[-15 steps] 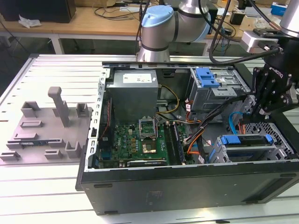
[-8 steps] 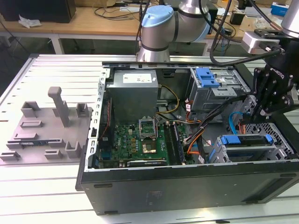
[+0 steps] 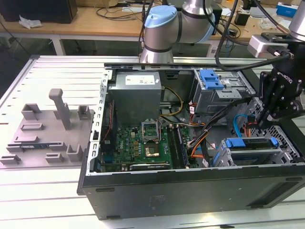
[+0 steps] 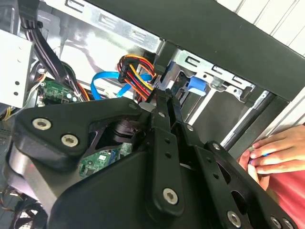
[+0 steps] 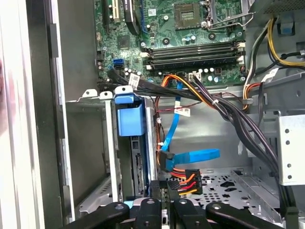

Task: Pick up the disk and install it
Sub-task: 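Insert the first disk wire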

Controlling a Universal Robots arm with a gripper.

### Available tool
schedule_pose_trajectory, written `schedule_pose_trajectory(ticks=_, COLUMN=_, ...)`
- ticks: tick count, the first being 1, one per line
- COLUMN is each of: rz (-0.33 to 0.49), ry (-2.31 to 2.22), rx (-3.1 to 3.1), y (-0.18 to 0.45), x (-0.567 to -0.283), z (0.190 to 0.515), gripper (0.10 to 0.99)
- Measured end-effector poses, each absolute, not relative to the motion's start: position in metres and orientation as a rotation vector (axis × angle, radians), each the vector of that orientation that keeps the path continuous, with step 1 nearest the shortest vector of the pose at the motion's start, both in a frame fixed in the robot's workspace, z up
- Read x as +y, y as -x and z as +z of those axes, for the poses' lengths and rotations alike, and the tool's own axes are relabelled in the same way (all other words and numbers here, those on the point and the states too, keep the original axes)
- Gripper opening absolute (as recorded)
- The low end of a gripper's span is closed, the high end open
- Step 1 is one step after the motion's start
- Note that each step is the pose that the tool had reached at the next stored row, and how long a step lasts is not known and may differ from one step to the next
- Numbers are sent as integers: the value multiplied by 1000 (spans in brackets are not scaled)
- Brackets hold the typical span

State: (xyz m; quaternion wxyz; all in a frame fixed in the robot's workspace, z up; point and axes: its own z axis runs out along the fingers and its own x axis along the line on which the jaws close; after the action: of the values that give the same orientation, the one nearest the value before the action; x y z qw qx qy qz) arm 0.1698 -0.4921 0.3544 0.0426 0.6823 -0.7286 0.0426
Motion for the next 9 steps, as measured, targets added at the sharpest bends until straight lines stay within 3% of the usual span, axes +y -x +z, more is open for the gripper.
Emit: schedule_pose_trajectory(ticks=9, rz=128, ry=-2124, rx=-2208, y=-167, x=-501, z=353, gripper=169)
